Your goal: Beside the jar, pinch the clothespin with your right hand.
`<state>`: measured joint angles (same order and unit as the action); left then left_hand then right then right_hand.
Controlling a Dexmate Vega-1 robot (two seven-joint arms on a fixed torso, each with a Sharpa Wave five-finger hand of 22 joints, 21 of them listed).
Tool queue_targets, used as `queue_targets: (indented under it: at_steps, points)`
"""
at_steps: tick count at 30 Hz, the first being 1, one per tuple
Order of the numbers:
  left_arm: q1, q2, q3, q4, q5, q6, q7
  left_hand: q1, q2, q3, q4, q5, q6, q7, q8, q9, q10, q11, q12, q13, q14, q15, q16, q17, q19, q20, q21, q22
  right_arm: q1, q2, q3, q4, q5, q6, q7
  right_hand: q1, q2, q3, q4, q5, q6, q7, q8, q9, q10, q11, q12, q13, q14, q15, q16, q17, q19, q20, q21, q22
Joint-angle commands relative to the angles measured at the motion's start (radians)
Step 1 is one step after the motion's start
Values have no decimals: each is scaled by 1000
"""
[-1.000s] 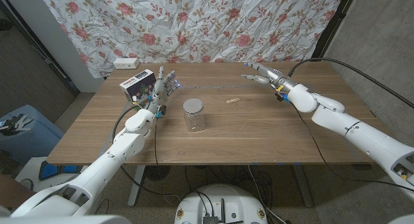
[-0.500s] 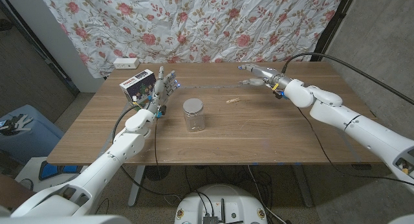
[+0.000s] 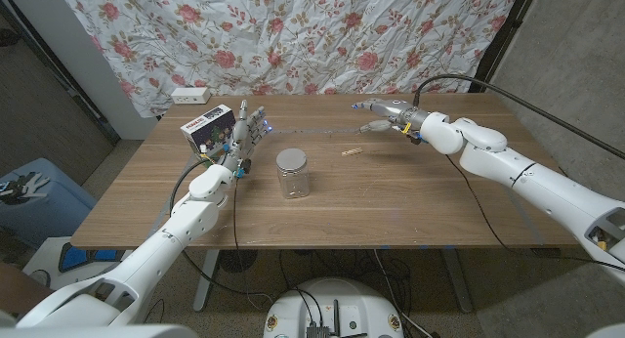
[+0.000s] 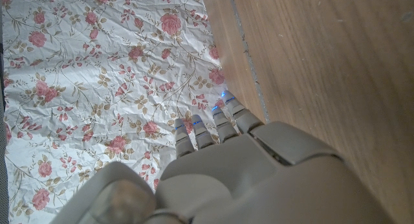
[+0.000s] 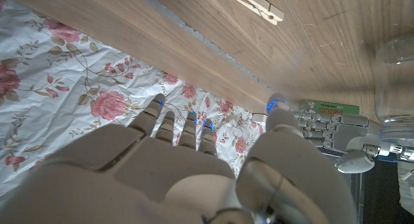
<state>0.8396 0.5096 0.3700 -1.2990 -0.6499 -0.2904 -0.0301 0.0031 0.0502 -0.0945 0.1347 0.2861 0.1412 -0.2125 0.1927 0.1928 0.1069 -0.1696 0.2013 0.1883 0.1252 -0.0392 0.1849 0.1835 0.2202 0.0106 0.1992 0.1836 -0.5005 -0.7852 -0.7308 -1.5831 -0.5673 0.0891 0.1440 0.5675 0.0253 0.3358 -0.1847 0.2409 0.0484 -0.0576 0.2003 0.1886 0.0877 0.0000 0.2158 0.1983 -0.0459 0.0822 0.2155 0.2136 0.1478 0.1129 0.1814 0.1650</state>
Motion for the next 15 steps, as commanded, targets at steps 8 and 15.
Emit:
queue_targets:
  at_steps: [8, 15]
  points:
    - [0, 0, 0, 0, 0, 0, 2, 1, 11, 0, 6, 4, 1, -9, 6, 5, 1, -6, 5, 2, 9, -6, 5, 4, 7, 0, 7, 2, 70, 41, -74, -11, -105, -119, 170, 35, -13, 17, 3, 13, 11, -7, 13, 5, 48, -1, 21, 8, 26, 1, 14, 3, -4, 8, 5, 4]
    - [0, 0, 0, 0, 0, 0, 2, 1, 11, 0, 6, 4, 0, -9, 6, 5, 3, -5, 6, 2, 9, -7, 5, 4, 6, -1, 7, 2, 83, 55, -95, 0, -129, -145, 189, 63, -22, 28, 6, 14, 53, -1, 27, 5, 111, -3, 37, 11, 49, 0, 22, 2, -21, 17, 1, 4]
